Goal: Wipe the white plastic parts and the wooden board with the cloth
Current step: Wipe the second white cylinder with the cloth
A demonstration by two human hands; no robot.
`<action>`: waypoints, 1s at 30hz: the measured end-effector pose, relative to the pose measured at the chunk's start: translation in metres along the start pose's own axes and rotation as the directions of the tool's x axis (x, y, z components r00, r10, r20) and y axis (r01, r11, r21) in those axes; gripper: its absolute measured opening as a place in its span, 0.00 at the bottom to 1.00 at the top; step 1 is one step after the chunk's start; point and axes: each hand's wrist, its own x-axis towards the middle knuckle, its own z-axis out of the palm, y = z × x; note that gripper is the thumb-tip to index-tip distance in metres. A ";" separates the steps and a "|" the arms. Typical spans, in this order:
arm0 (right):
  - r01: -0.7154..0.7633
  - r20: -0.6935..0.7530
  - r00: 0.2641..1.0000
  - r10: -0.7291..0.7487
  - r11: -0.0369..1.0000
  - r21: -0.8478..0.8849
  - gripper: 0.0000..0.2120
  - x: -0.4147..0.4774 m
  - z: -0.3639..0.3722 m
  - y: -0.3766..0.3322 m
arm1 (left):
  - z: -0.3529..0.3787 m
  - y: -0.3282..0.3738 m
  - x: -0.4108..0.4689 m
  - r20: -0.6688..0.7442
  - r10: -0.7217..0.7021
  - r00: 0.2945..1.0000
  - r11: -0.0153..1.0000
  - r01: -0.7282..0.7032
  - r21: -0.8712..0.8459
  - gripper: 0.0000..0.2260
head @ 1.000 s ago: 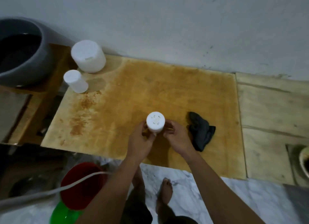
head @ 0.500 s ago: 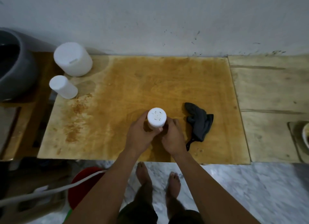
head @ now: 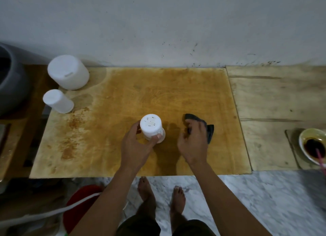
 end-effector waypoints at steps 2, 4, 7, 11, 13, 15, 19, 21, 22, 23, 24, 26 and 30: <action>-0.151 -0.127 0.982 0.137 0.983 -0.106 0.22 0.019 -0.013 0.009 | -0.001 0.003 -0.003 -0.018 0.003 1.000 1.000 -0.003 -0.014 0.33; -0.332 -0.012 0.941 0.338 0.918 -0.215 0.27 0.037 -0.022 0.020 | -0.002 0.009 -0.007 -0.038 0.001 0.999 0.999 -0.002 -0.032 0.34; -0.314 0.184 0.902 0.391 0.886 -0.341 0.20 0.045 -0.030 0.030 | -0.002 0.022 -0.012 -0.075 -0.001 0.997 0.998 -0.004 -0.070 0.33; -0.143 0.173 0.967 0.187 0.961 -0.236 0.11 0.036 -0.048 0.022 | -0.004 0.049 -0.022 -0.078 -0.044 0.996 0.982 0.028 -0.188 0.25; -0.110 0.171 0.979 0.113 0.994 -0.030 0.07 0.025 -0.068 0.007 | -0.004 0.064 -0.028 -0.045 -0.066 0.997 0.958 0.050 -0.283 0.22; -0.027 0.105 0.994 0.012 0.989 0.143 0.09 0.012 -0.090 -0.015 | -0.003 0.081 -0.034 -0.005 -0.067 0.998 0.930 0.060 -0.363 0.21; 0.188 -0.025 0.981 -0.194 0.898 0.397 0.12 -0.005 -0.133 -0.072 | 0.001 0.122 -0.049 0.079 -0.017 0.997 0.879 0.053 -0.474 0.25; 0.303 -0.049 0.949 -0.310 0.863 0.405 0.14 -0.010 -0.148 -0.090 | 0.000 0.142 -0.056 0.124 0.054 0.991 0.841 0.022 -0.541 0.23; 0.365 -0.064 0.927 -0.370 0.849 0.383 0.17 -0.011 -0.152 -0.095 | -0.001 0.151 -0.058 0.133 0.097 0.986 0.827 -0.006 -0.562 0.23; 0.426 -0.079 0.901 -0.427 0.833 0.353 0.19 -0.011 -0.157 -0.100 | -0.004 0.161 -0.059 0.137 0.138 0.981 0.827 -0.038 -0.560 0.25; 0.483 -0.102 0.873 -0.477 0.816 0.318 0.19 -0.012 -0.159 -0.101 | -0.006 0.167 -0.061 0.143 0.175 0.974 0.824 -0.066 -0.563 0.27; 0.593 -0.189 0.805 -0.562 0.770 0.237 0.18 -0.011 -0.167 -0.109 | -0.014 0.182 -0.061 0.152 0.262 0.953 0.805 -0.129 -0.579 0.28; 0.662 -0.275 0.747 -0.605 0.713 0.231 0.16 -0.013 -0.182 -0.132 | -0.036 0.200 -0.065 0.128 0.345 0.930 0.776 -0.207 -0.595 0.21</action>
